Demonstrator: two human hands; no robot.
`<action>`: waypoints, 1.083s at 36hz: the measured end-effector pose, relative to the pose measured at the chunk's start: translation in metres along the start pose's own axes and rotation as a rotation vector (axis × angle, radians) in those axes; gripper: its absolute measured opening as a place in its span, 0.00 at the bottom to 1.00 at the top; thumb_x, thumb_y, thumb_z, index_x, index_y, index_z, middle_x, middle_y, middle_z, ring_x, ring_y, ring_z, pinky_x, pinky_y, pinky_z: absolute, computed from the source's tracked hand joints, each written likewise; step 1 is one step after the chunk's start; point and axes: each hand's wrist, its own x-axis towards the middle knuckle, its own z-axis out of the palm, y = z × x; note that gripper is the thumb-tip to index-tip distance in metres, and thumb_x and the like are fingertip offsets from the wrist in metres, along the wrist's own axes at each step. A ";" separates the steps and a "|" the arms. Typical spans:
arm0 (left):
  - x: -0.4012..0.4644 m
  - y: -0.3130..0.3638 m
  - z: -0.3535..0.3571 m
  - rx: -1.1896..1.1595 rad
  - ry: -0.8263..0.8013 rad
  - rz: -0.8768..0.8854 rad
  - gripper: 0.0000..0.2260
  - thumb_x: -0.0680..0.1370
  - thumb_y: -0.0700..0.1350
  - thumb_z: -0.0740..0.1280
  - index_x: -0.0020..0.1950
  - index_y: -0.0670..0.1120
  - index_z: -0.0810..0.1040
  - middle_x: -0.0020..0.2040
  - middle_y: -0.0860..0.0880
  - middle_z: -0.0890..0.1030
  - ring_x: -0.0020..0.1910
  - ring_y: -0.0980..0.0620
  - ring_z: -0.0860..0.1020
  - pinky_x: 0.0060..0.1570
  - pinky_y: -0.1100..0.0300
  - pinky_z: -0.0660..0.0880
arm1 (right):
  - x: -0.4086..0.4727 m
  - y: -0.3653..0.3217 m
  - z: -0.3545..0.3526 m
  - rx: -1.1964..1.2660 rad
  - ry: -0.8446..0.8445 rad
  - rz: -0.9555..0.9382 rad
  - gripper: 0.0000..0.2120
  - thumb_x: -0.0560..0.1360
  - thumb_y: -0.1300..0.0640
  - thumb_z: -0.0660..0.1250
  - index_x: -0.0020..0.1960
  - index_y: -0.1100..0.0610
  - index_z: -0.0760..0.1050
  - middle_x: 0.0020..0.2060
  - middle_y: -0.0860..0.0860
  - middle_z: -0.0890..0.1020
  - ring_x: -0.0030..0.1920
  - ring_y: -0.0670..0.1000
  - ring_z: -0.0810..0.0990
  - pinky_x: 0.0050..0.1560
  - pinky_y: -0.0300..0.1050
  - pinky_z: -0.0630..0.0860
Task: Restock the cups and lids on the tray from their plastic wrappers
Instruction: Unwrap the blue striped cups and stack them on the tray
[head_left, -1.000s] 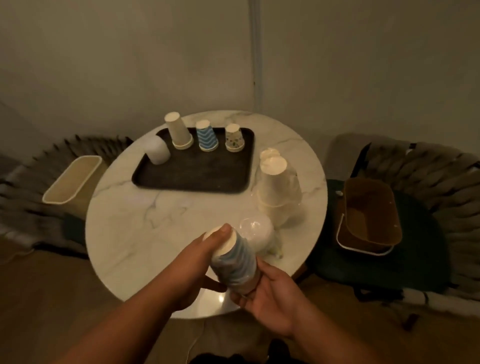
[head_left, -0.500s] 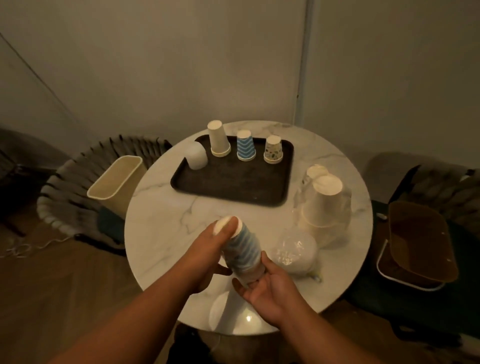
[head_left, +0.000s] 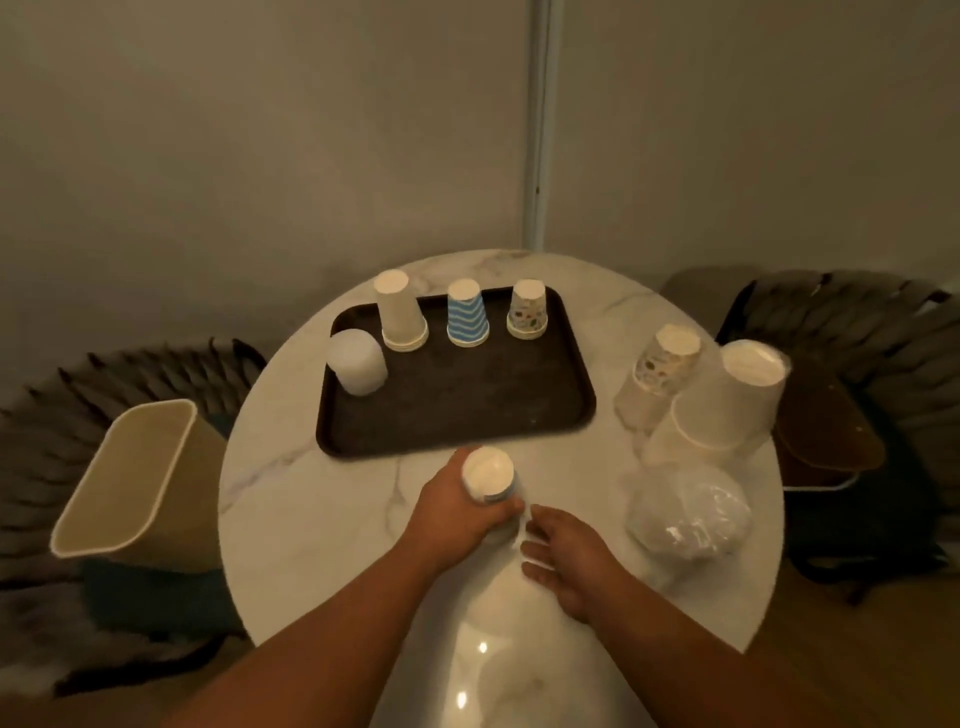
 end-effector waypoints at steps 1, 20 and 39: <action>0.004 -0.002 -0.003 -0.011 -0.016 0.004 0.24 0.66 0.48 0.81 0.53 0.61 0.71 0.52 0.57 0.79 0.53 0.55 0.78 0.52 0.64 0.69 | 0.001 0.000 0.002 -0.025 0.019 -0.006 0.04 0.81 0.55 0.62 0.51 0.53 0.75 0.51 0.52 0.78 0.48 0.52 0.76 0.46 0.48 0.75; 0.016 0.006 0.009 -0.578 -0.175 -0.164 0.17 0.70 0.38 0.77 0.57 0.46 0.80 0.51 0.45 0.85 0.51 0.46 0.84 0.51 0.48 0.82 | 0.024 -0.025 -0.004 0.518 -0.468 0.193 0.25 0.77 0.47 0.58 0.60 0.63 0.80 0.62 0.66 0.78 0.56 0.67 0.81 0.71 0.62 0.63; 0.031 0.039 -0.011 -0.645 -0.014 0.001 0.17 0.72 0.32 0.72 0.56 0.49 0.78 0.49 0.50 0.85 0.50 0.50 0.84 0.47 0.53 0.82 | 0.025 -0.038 0.001 0.623 -0.372 0.045 0.17 0.78 0.48 0.60 0.58 0.58 0.78 0.52 0.57 0.85 0.55 0.57 0.80 0.57 0.52 0.72</action>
